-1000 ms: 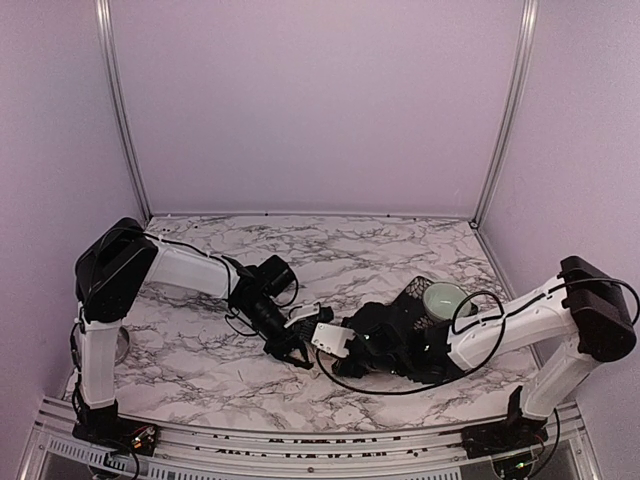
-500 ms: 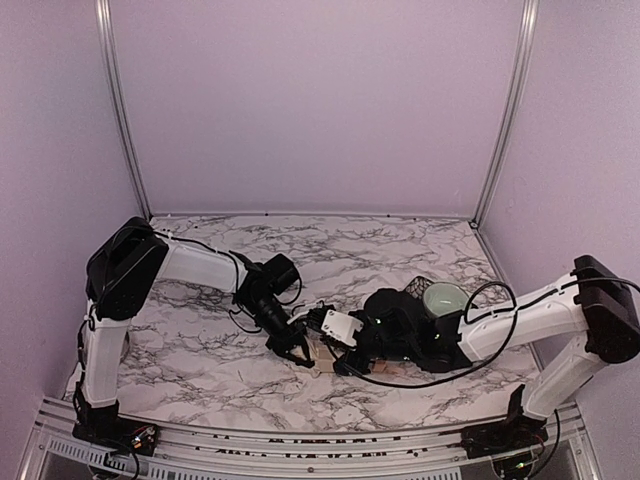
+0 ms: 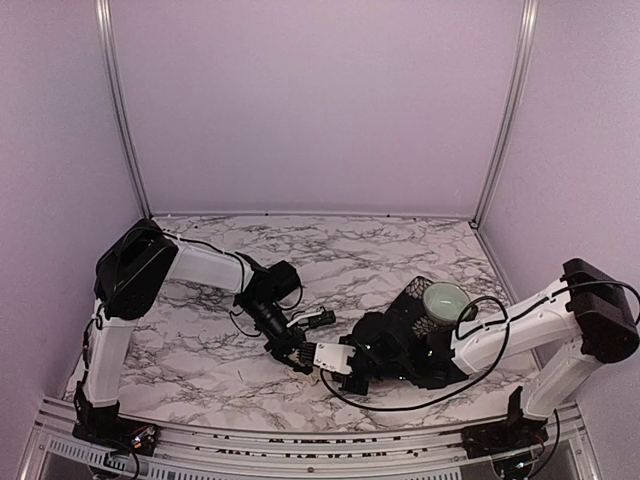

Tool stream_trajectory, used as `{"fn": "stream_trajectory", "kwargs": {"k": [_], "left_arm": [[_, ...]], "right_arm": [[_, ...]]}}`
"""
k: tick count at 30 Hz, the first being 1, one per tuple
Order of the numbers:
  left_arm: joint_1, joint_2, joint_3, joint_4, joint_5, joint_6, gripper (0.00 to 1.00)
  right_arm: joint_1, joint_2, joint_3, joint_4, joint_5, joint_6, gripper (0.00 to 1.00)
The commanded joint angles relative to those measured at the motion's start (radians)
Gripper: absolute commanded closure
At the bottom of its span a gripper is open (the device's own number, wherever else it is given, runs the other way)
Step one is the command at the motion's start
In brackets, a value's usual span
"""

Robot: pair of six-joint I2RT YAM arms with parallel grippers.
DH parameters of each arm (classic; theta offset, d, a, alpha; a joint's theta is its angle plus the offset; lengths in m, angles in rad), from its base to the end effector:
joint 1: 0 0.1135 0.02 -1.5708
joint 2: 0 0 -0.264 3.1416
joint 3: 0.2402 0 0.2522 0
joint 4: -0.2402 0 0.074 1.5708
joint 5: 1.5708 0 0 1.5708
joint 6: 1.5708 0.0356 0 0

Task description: Put away the umbrella

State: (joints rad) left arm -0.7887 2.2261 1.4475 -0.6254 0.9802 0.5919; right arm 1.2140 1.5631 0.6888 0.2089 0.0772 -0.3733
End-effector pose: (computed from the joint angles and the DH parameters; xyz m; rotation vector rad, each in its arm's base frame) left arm 0.2701 -0.3138 0.1010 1.8226 2.0167 -1.4641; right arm 0.1099 0.2870 0.1605 -1.5810 1.6147 0.3688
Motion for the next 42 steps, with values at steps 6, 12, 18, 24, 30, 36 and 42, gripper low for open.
{"fn": "stream_trajectory", "kwargs": {"k": [6, 12, 18, 24, 30, 36, 42], "left_arm": [[0.020, 0.089, -0.032, -0.082, -0.259, -0.018, 1.00], [0.020, 0.084, -0.035, -0.082, -0.272, -0.019, 1.00], [0.020, 0.078, -0.041, -0.083, -0.273, -0.008, 1.00], [0.020, 0.072, -0.049, -0.081, -0.274, 0.001, 1.00], [0.017, 0.018, -0.063, -0.046, -0.329, -0.024, 0.73], [0.005, -0.189, -0.169, 0.138, -0.465, -0.057, 0.26], [-0.025, -0.409, -0.317, 0.318, -0.554, -0.018, 0.01]], "right_arm": [[0.057, 0.081, -0.011, -0.111, 0.138, -0.087, 1.00], [0.084, 0.122, 0.004, -0.187, 0.254, -0.113, 0.99], [0.105, 0.101, -0.001, -0.189, 0.280, -0.103, 0.92], [0.120, 0.067, 0.010, -0.209, 0.301, -0.085, 0.89], [0.126, -0.105, 0.024, -0.191, 0.193, -0.052, 0.87], [0.101, -0.319, -0.013, -0.121, 0.162, 0.001, 0.76], [-0.034, -0.445, 0.016, -0.147, 0.051, 0.102, 0.46]]}}
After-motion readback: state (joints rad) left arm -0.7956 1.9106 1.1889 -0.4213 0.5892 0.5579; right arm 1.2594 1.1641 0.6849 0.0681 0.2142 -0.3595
